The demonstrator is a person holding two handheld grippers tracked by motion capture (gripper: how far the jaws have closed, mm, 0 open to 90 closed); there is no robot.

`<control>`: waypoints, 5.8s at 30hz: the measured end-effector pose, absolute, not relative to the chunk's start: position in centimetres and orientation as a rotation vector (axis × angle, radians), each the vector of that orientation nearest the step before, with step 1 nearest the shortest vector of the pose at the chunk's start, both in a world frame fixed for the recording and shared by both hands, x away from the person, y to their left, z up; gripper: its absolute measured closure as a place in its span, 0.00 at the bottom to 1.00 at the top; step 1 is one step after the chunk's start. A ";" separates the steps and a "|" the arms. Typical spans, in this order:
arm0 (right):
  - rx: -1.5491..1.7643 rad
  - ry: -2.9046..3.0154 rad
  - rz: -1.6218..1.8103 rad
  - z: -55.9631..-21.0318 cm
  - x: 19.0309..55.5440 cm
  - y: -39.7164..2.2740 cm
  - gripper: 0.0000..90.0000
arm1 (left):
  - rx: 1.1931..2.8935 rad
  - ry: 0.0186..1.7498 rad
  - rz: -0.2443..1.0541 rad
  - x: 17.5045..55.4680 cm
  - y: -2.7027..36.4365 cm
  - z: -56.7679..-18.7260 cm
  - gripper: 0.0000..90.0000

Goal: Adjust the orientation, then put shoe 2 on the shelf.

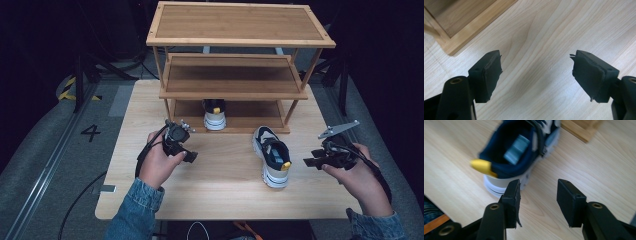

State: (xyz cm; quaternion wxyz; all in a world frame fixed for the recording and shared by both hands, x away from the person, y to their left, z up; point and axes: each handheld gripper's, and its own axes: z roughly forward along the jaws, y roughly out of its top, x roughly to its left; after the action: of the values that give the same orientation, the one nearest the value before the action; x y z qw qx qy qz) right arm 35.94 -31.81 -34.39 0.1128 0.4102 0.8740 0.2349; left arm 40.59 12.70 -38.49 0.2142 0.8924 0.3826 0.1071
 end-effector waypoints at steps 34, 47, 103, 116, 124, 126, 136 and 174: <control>0.928 2.953 0.518 -38.9 39.5 -22.7 0.57 | 2.471 1.188 0.298 37.7 16.9 -40.0 0.25; 0.936 3.008 0.470 -40.2 39.8 -22.0 0.70 | 2.491 1.168 0.304 37.9 16.6 -40.4 0.25; 0.842 2.941 0.520 -37.9 47.8 -15.1 0.80 | 2.459 1.125 0.281 40.1 16.3 -39.4 0.25; 0.840 2.939 0.484 -38.7 50.8 -13.2 0.79 | 2.468 1.135 0.277 40.1 16.8 -39.8 0.25; 0.813 2.924 0.455 -39.3 51.2 -12.3 0.73 | 2.468 1.121 0.286 40.1 16.8 -39.9 0.25; 0.786 2.887 0.465 -39.1 51.0 -12.3 0.65 | 2.482 1.132 0.280 39.9 16.7 -39.9 0.25; 0.800 2.776 0.626 -37.9 49.4 -13.3 0.56 | 2.509 1.122 0.247 40.1 16.0 -40.3 0.25; 1.011 2.513 0.832 -41.0 44.6 -18.6 0.72 | 2.538 1.127 0.215 40.4 15.9 -40.8 0.26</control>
State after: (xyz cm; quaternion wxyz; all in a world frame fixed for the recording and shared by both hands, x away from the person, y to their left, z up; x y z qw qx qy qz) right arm 44.60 -18.62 -41.00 0.1534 0.3526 0.8764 0.2900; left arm 40.35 15.89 -40.85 0.1774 0.8968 0.3982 0.0759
